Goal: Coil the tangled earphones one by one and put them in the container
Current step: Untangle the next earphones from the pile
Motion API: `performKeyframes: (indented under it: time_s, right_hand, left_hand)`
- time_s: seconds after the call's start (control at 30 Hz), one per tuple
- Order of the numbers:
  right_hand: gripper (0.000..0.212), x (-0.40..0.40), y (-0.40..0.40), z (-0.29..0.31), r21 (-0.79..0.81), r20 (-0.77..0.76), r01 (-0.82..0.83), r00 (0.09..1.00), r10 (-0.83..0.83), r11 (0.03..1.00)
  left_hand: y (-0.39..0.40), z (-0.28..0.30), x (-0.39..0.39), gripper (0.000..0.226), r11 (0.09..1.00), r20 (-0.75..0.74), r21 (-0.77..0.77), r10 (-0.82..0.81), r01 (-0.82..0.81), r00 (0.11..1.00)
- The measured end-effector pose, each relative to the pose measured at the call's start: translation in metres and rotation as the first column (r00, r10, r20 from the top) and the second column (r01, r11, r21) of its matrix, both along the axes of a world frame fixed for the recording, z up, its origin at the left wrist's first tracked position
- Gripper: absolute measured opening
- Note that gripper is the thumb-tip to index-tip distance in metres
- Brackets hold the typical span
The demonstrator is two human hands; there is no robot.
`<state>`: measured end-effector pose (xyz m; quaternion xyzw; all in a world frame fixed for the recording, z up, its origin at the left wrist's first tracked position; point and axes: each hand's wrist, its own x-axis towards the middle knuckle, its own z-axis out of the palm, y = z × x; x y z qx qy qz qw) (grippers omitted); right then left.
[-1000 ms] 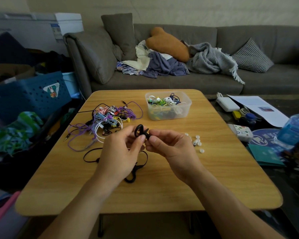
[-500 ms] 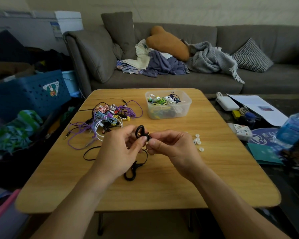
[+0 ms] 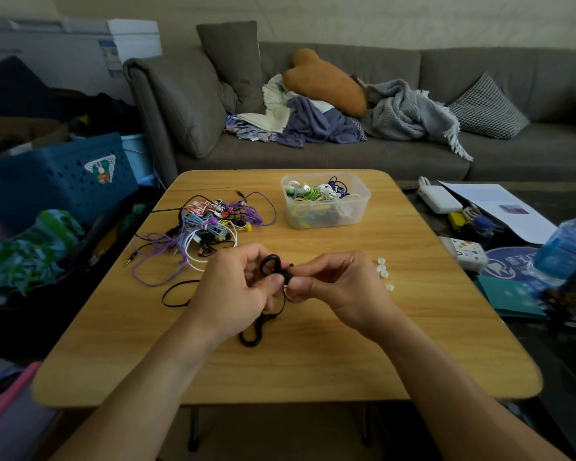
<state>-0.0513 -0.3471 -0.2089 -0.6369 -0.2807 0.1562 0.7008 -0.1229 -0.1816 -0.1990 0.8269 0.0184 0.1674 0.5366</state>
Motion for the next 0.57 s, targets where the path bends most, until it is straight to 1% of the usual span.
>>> performKeyframes:
  time_s: [0.13,0.23,0.3,0.37,0.43,0.5,0.57]
  right_hand:
    - [0.017,0.000,0.001,-0.001,-0.122,0.225,0.080,0.973,-0.051,0.989]
    - [0.016,0.003,0.001,-0.004,-0.198,0.443,0.167,0.894,-0.064,0.966]
    - [0.016,0.002,0.002,-0.004,-0.219,0.502,0.197,0.862,-0.063,0.956]
    - [0.019,-0.002,0.004,-0.003,-0.212,0.464,0.246,0.877,-0.124,0.946]
    - [0.019,-0.007,0.009,-0.004,-0.158,0.385,0.278,0.901,-0.200,0.947]
    - [0.015,-0.011,0.013,-0.005,-0.072,0.275,0.307,0.921,-0.277,0.949]
    - [0.014,-0.013,0.017,-0.008,0.000,0.155,0.322,0.935,-0.318,0.947]
  left_hand:
    - [0.002,0.002,0.002,0.007,0.991,-0.146,-0.135,0.005,-0.025,0.989]
    - [0.002,0.003,0.001,0.004,0.986,-0.204,-0.160,0.001,-0.035,0.979]
    - [0.000,0.004,0.001,0.007,0.979,-0.209,-0.200,0.007,-0.050,0.978]
    - [-0.004,0.005,0.000,0.010,0.974,-0.153,-0.214,0.046,-0.079,0.987]
    - [-0.009,0.005,0.000,0.014,0.978,-0.048,-0.172,0.115,-0.121,0.992]
    - [-0.014,0.005,0.000,0.013,0.983,0.069,-0.094,0.165,-0.158,0.984]
    - [-0.015,0.004,0.001,0.014,0.981,0.177,0.025,0.184,-0.191,0.967]
